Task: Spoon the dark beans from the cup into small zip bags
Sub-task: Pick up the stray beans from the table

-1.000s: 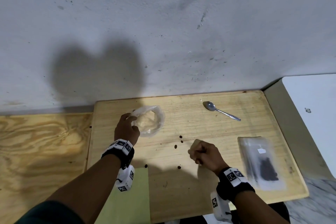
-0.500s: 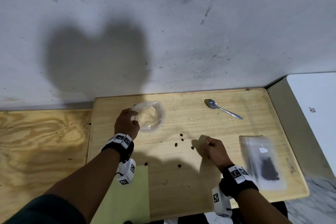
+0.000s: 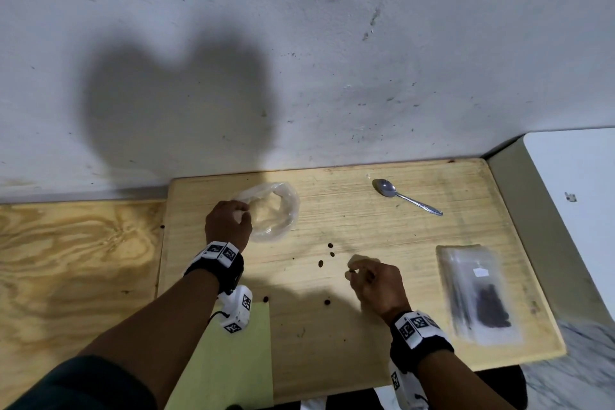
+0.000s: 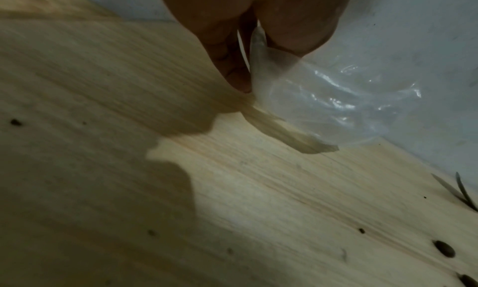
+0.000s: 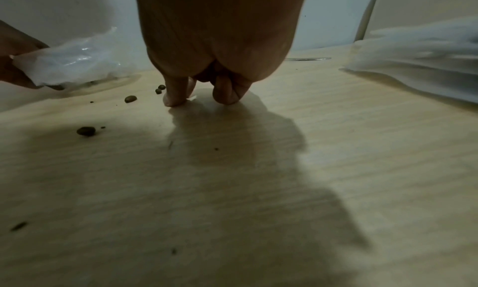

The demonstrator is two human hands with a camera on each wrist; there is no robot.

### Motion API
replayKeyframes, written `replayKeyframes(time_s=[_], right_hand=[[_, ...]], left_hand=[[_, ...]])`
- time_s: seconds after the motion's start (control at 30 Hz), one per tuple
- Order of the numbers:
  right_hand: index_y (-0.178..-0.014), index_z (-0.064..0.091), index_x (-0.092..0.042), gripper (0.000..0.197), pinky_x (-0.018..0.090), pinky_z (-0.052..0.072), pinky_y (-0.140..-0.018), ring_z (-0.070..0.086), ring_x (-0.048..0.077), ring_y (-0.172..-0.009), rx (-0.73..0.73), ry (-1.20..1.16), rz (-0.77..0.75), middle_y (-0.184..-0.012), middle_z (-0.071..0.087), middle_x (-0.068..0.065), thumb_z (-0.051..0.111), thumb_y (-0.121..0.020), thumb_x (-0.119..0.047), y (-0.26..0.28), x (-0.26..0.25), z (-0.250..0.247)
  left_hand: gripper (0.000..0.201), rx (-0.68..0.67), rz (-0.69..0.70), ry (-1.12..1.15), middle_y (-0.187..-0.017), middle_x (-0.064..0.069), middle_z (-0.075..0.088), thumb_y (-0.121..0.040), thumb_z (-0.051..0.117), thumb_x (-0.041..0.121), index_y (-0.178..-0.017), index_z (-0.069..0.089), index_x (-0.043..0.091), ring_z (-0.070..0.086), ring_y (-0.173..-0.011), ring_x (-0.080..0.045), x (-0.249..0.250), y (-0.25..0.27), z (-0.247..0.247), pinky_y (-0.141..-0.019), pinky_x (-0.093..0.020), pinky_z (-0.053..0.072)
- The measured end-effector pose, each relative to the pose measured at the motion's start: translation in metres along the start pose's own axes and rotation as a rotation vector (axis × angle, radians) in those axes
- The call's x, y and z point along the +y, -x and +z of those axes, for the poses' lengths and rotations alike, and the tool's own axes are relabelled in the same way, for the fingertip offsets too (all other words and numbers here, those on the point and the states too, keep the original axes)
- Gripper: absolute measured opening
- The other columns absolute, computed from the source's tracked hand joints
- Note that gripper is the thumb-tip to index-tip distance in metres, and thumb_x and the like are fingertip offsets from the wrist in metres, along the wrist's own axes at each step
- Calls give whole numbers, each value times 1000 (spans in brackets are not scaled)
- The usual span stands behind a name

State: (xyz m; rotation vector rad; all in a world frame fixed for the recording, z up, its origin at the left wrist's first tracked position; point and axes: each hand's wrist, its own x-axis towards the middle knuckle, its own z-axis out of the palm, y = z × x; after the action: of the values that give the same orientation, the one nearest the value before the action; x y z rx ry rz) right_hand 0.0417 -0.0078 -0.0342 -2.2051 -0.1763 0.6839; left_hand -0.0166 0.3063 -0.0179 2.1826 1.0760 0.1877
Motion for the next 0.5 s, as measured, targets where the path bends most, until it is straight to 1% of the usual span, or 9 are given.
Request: replayKeyframes(time_s=[0.07,0.13,0.2,0.23,0.27,0.33,0.4,0.47,0.5], right_hand=[[-77,71,-19,10,26,53,-67,68,10,-60,-5,11,7,-80,71,-10,76,-81,-11,1,1,0],[-73,64,-20,14,26,54,-65,71,4,-71,-42,42,2,-79,71,-8,67,-86,-15,0,-1,-1],[-73,58,-17,20,18,51,-60,68,-4,-69,-29,-17,24,-71,69,-6,61,-92,-14,0,-9,-3],[-74,56,-12,20,15,49,-58,65,-1,-64,2,-114,52,-68,66,-2,60,-94,-13,0,-14,-4],[-75,54,-9,21,15,48,-57,60,6,-62,25,-261,97,-65,61,2,59,-95,-11,-1,-19,-6],[-72,55,-11,26,20,40,-50,48,12,-56,30,-528,230,-60,51,2,55,-98,-9,-2,-26,-12],[-76,64,-10,26,24,27,-45,40,13,-47,-26,-656,307,-55,48,-1,51,-98,-9,-4,-28,-17],[-94,70,0,23,23,23,-44,38,17,-49,-116,-750,348,-62,53,5,48,-94,-4,-9,-28,-19],[-97,70,2,25,23,24,-43,37,17,-50,-142,-752,353,-65,56,8,46,-91,-1,-11,-29,-19]], left_hand=[[14,-1,7,-14,-103,-8,67,-82,65,4,-87,72,15,64,-96,-29,-1,-1,0,-79,-24,40],[16,-9,5,-36,-102,-8,65,-81,62,0,-83,70,15,63,-93,-30,-1,-1,0,-75,-25,39],[14,-12,-8,-47,-96,-10,62,-79,60,-2,-81,64,11,58,-84,-31,2,0,-1,-68,-28,37],[14,-14,-9,-45,-92,-9,59,-79,59,-2,-83,58,11,54,-80,-31,3,1,-1,-66,-30,35],[17,-16,-10,-42,-88,-9,56,-78,59,-3,-86,52,11,52,-77,-30,4,2,-2,-64,-32,34],[25,-25,-32,-10,-85,-8,54,-79,57,-3,-94,44,13,53,-75,-31,6,4,-3,-62,-33,34],[34,-24,-47,53,-92,-9,58,-79,54,-5,-105,43,14,56,-76,-32,8,6,-4,-61,-33,37],[51,-16,-39,110,-109,-10,61,-79,51,-7,-122,41,20,57,-81,-29,11,9,-5,-65,-33,41],[60,-16,-38,129,-119,-10,60,-81,49,-7,-131,39,25,59,-86,-29,12,11,-5,-67,-33,43]])
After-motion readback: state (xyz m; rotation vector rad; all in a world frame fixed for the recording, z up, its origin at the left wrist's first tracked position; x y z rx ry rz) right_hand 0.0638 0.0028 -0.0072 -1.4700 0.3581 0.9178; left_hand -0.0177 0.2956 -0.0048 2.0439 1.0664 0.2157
